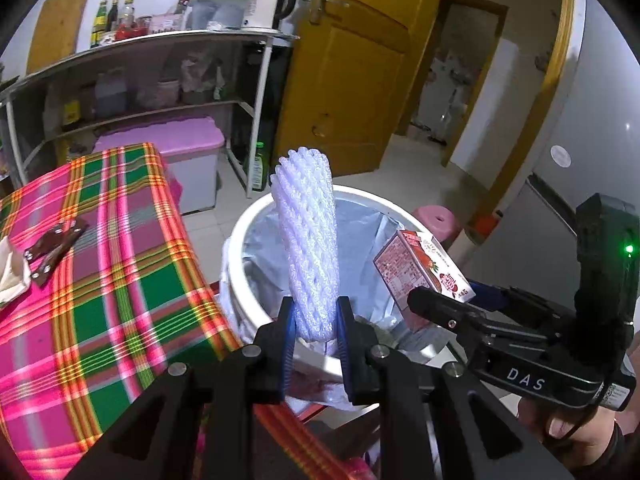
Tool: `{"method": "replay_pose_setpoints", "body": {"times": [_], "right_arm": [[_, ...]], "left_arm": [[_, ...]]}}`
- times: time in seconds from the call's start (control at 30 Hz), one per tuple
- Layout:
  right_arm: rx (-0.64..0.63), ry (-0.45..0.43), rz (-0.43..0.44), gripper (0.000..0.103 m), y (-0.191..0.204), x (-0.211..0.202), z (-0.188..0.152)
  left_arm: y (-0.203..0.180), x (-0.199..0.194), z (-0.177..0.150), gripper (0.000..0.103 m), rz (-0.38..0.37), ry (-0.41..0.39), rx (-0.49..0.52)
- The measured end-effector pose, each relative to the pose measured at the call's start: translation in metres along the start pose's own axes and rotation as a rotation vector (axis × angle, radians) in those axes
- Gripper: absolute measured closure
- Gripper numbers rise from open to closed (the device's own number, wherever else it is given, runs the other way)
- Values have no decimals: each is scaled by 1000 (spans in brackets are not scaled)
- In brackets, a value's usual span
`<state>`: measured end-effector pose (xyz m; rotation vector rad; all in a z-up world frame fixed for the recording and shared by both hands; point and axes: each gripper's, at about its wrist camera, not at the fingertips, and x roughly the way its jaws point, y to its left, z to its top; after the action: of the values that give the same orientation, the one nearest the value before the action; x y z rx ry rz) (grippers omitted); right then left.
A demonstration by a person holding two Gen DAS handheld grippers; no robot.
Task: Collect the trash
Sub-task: 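Carry the carton and foam net over the bin and open both tools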
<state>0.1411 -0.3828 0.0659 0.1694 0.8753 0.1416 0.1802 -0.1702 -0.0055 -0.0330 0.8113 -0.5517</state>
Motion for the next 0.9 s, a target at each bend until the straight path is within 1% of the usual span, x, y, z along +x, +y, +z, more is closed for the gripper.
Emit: {"method": "replay_pose_setpoints", "body": {"times": [0.2, 0.3, 0.53, 0.77, 0.9], "right_arm": [[4, 36, -14, 47, -10, 8, 1], [6, 39, -15, 46, -11, 10, 1], [26, 29, -20, 46, -15, 11, 2], [15, 3, -16, 45, -10, 5, 4], [7, -6, -14, 45, -6, -1, 5]], "left_arm": [[-5, 14, 6, 82, -14, 15, 8], [-4, 18, 9, 81, -17, 19, -1], [0, 20, 10, 74, -22, 25, -17], [3, 14, 9, 74, -35, 19, -23], [4, 6, 6, 74, -30, 10, -35]]}}
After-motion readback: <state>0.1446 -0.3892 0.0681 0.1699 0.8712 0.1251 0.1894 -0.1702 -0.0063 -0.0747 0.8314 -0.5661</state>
